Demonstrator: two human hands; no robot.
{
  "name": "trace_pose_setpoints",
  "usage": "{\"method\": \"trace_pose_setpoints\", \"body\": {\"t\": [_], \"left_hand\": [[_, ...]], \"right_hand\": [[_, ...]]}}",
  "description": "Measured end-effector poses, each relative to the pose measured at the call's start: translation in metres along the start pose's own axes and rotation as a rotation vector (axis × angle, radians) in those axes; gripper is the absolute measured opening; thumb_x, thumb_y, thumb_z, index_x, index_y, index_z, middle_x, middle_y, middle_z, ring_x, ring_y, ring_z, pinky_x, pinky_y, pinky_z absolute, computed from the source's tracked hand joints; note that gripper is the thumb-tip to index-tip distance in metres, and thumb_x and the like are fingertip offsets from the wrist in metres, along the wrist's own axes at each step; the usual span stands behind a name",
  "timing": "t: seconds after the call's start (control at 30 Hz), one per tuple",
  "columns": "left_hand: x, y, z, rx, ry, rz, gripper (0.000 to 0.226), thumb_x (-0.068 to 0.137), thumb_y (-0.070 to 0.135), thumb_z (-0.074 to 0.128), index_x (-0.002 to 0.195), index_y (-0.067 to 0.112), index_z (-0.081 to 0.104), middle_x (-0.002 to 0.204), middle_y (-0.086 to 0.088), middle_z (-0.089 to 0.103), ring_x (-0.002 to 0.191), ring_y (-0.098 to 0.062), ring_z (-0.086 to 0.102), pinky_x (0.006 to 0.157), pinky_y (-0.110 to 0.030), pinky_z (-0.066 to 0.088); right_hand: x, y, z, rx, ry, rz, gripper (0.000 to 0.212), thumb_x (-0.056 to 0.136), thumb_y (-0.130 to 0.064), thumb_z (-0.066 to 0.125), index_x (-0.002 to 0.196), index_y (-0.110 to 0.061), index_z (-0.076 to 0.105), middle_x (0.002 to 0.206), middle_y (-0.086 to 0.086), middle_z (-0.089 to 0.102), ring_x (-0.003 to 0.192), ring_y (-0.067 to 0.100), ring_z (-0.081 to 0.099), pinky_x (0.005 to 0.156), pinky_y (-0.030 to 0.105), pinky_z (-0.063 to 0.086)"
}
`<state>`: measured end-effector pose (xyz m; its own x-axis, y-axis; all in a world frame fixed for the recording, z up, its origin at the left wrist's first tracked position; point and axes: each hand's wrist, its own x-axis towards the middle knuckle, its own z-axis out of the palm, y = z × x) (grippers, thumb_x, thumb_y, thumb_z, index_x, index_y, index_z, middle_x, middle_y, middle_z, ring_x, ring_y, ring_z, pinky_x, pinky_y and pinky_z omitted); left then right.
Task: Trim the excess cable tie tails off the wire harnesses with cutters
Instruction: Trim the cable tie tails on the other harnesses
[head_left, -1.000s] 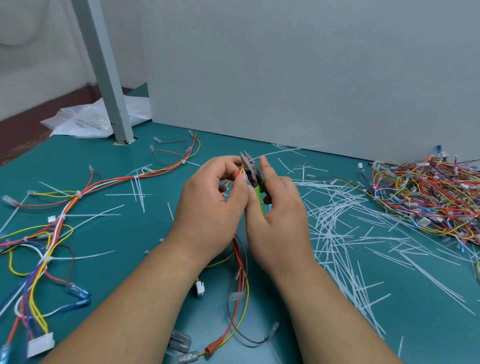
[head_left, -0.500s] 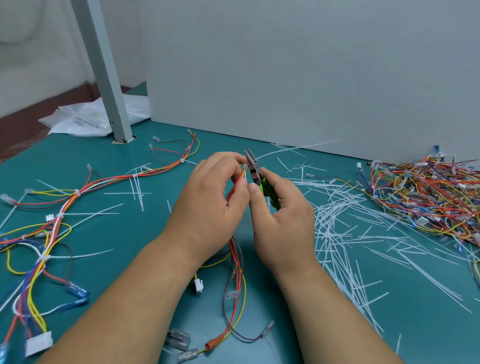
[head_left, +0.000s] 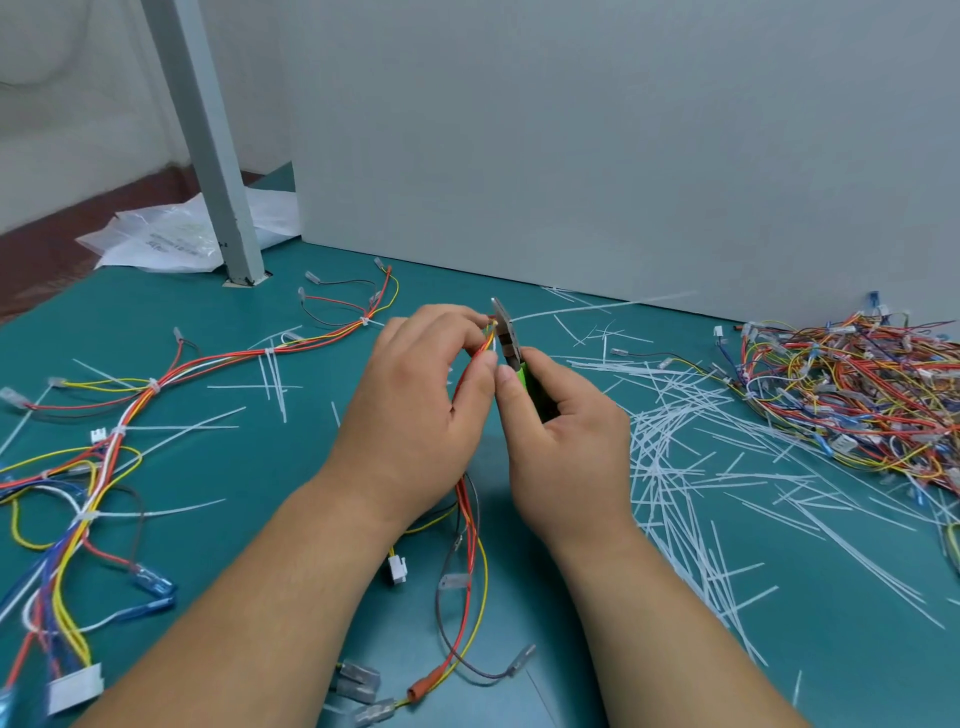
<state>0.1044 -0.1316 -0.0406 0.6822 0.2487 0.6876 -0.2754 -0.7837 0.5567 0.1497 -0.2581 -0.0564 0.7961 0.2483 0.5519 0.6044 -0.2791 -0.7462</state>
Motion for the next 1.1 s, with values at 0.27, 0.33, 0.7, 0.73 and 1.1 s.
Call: {"method": "trace_pose_setpoints", "body": {"t": [0.27, 0.33, 0.7, 0.73, 1.1], "left_hand": [[-0.008, 0.008, 0.009, -0.196, 0.074, -0.163, 0.004, 0.093, 0.037, 0.062, 0.095, 0.035, 0.064, 0.078, 0.015, 0.067, 0.073, -0.010, 0.062, 0.064, -0.019, 0.048], [-0.009, 0.010, 0.011, -0.237, 0.100, -0.182, 0.013, 0.092, 0.037, 0.064, 0.105, 0.041, 0.064, 0.074, 0.010, 0.066, 0.066, -0.015, 0.060, 0.060, -0.029, 0.049], [-0.011, 0.008, 0.019, -0.307, 0.108, -0.206, 0.013, 0.095, 0.039, 0.060, 0.103, 0.049, 0.064, 0.074, 0.004, 0.068, 0.067, -0.018, 0.060, 0.063, -0.035, 0.050], [-0.011, 0.008, 0.019, -0.308, 0.108, -0.208, 0.014, 0.095, 0.039, 0.060, 0.103, 0.050, 0.064, 0.075, 0.003, 0.069, 0.068, -0.019, 0.061, 0.064, -0.036, 0.050], [-0.011, 0.007, 0.019, -0.313, 0.108, -0.203, 0.019, 0.095, 0.037, 0.062, 0.105, 0.053, 0.063, 0.076, 0.007, 0.069, 0.065, -0.010, 0.059, 0.060, -0.021, 0.050]], "right_hand": [[-0.001, 0.002, 0.003, 0.274, -0.013, 0.131, 0.023, 0.099, -0.033, 0.059, 0.097, -0.016, 0.074, 0.089, 0.020, 0.069, 0.085, 0.040, 0.063, 0.079, 0.058, 0.055], [0.000, 0.002, 0.003, 0.249, 0.006, 0.134, 0.023, 0.098, -0.035, 0.059, 0.096, -0.017, 0.075, 0.086, 0.017, 0.069, 0.082, 0.036, 0.062, 0.076, 0.053, 0.054], [0.001, 0.001, 0.002, 0.262, -0.002, 0.151, 0.026, 0.098, -0.035, 0.059, 0.090, -0.014, 0.072, 0.074, 0.019, 0.058, 0.069, 0.032, 0.047, 0.058, 0.040, 0.041], [0.001, 0.001, 0.002, 0.264, -0.005, 0.153, 0.026, 0.098, -0.034, 0.060, 0.089, -0.012, 0.072, 0.073, 0.019, 0.056, 0.067, 0.031, 0.044, 0.057, 0.037, 0.038], [0.002, 0.003, 0.006, 0.322, -0.006, 0.162, 0.023, 0.099, -0.030, 0.060, 0.088, -0.014, 0.073, 0.076, 0.021, 0.059, 0.068, 0.032, 0.049, 0.060, 0.042, 0.045]]}}
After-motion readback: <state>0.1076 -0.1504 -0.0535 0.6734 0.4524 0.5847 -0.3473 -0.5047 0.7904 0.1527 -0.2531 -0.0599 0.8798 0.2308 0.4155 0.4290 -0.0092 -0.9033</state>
